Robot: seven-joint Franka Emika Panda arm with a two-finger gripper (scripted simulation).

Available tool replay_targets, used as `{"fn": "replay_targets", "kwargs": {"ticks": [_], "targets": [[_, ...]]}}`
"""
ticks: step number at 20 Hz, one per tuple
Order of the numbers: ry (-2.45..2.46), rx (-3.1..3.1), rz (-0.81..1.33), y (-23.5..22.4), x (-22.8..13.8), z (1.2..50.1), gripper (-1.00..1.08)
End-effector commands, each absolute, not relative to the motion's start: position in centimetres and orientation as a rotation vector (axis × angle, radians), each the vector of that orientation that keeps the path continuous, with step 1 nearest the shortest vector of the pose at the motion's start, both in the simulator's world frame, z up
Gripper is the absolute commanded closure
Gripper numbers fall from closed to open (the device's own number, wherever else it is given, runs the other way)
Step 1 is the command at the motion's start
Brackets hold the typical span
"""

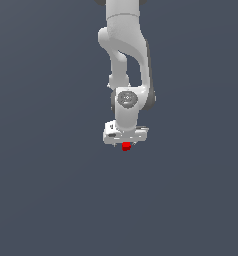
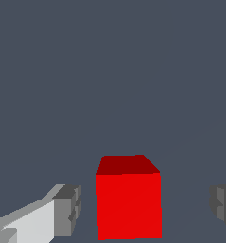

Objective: Pick up the red cube and move it to a goal position.

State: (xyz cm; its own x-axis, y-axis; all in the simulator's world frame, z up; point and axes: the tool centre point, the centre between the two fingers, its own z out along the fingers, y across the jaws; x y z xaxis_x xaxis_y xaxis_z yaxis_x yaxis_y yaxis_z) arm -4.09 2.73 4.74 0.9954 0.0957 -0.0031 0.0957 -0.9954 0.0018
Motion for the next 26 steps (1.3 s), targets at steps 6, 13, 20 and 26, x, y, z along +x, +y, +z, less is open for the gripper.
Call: {"fn": "replay_targets", "kwargs": {"ticks": [6, 13, 20, 26], "targets": [[0.196, 3.136, 0.000, 3.6, -4.8, 2.1, -0.92], [0.198, 3.136, 0.000, 3.7, -4.8, 2.0, 1.08], [0.198, 3.136, 0.000, 3.7, -4.8, 2.1, 1.08], [0.198, 3.136, 0.000, 3.6, -4.8, 3.4, 1.08]]}}
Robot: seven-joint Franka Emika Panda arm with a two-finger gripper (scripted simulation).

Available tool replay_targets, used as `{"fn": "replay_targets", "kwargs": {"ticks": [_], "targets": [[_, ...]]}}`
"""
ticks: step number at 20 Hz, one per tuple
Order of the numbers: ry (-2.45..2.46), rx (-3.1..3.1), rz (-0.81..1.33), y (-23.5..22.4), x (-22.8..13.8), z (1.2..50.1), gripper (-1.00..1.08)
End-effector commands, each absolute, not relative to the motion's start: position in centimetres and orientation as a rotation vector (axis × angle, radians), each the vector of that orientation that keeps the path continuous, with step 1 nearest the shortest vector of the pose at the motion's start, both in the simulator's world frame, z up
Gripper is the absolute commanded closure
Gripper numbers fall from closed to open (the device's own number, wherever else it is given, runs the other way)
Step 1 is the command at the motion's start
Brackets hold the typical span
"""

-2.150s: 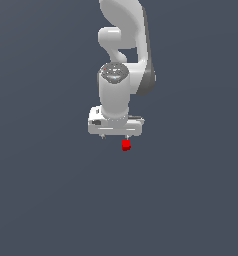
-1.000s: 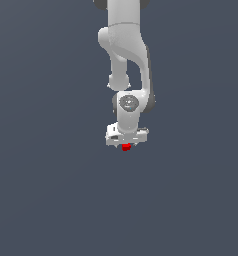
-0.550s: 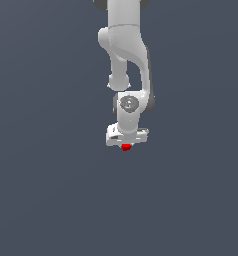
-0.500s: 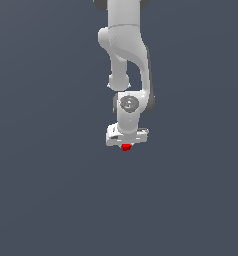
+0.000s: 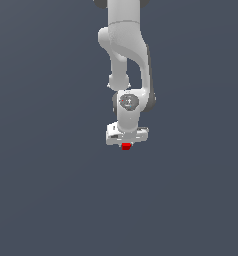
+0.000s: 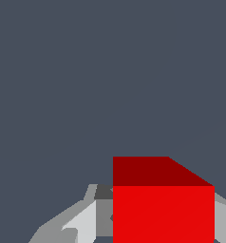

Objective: Pick up the red cube and move it to a goal position.

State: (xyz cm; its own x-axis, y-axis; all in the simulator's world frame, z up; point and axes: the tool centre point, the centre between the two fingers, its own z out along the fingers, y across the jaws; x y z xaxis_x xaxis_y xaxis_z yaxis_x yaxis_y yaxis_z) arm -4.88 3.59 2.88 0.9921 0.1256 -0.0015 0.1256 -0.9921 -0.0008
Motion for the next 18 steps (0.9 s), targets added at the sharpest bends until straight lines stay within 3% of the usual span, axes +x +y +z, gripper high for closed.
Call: {"fn": "replay_targets", "kwargs": {"ticks": [1, 9, 18], "targets": [[-0.198, -3.135, 0.000, 3.5, -4.8, 3.8, 1.08], [-0.198, -3.135, 0.000, 3.1, -4.7, 9.0, 1.08], [-0.199, -3.135, 0.000, 2.4, -4.4, 18.6, 1.08]]}}
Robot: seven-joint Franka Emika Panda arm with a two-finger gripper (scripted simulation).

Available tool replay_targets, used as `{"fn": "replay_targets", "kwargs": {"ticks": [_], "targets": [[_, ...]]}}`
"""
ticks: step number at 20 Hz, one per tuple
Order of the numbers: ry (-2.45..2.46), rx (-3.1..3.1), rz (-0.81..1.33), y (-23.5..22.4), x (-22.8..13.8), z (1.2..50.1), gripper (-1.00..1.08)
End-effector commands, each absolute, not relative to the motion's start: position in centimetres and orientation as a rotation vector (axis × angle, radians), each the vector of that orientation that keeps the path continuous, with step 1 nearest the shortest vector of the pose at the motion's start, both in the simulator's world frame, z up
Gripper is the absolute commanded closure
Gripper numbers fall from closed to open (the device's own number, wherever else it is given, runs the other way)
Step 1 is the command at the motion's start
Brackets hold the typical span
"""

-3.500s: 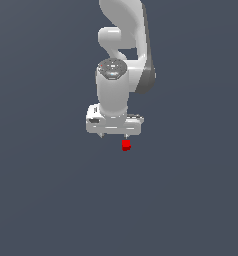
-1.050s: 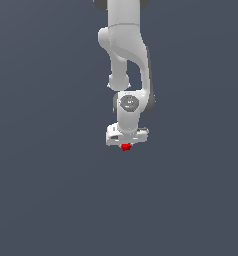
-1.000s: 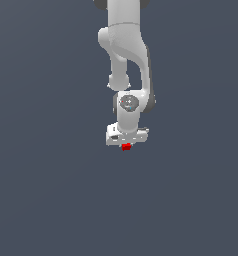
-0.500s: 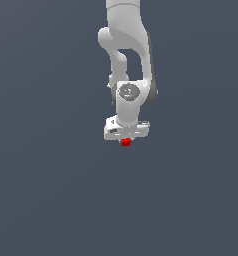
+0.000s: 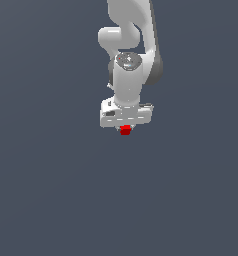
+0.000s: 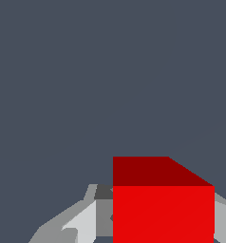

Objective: Pick up the red cube and move it to a goal position.

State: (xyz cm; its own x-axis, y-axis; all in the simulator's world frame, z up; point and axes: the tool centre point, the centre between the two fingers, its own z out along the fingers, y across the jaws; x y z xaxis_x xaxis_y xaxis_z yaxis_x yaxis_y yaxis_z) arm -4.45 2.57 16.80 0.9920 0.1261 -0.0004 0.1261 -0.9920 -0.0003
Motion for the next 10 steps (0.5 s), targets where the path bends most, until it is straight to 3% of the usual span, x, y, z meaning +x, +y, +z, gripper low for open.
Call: {"fn": "replay_targets", "kwargs": {"ticks": [1, 10], "targets": [[-0.199, -3.134, 0.000, 2.4, -4.4, 19.7, 1.08], [-0.199, -3.134, 0.000, 1.7, -4.0, 29.4, 1.08]]}}
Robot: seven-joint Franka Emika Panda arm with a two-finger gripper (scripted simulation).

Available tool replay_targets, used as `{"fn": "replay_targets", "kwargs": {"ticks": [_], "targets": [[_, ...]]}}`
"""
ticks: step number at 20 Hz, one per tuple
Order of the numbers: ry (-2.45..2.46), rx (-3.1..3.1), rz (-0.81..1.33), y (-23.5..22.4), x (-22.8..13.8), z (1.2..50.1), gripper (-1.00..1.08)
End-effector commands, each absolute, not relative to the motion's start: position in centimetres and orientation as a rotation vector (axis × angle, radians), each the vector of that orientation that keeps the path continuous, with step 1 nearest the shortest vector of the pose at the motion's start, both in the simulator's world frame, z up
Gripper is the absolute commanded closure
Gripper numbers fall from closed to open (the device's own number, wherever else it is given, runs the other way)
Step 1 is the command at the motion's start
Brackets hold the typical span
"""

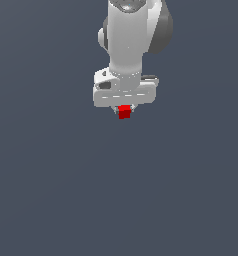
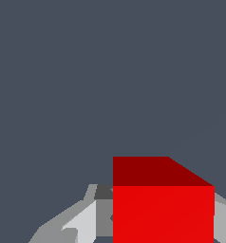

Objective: Pick up the red cube and move it to a goal position.

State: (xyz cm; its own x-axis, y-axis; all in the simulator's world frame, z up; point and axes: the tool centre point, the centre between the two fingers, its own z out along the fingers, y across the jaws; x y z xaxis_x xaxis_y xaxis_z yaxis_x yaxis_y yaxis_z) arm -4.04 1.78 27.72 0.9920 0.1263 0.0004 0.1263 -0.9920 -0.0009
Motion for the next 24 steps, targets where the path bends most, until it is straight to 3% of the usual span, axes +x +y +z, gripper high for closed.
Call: {"fn": "replay_targets", "kwargs": {"ticks": [1, 14, 24], "targets": [[-0.199, -3.134, 0.000, 1.6, -4.0, 30.4, 1.08], [-0.199, -3.135, 0.000, 0.7, -3.1, 42.9, 1.08], [-0.199, -3.135, 0.000, 0.3, -2.6, 47.6, 1.08]]}}
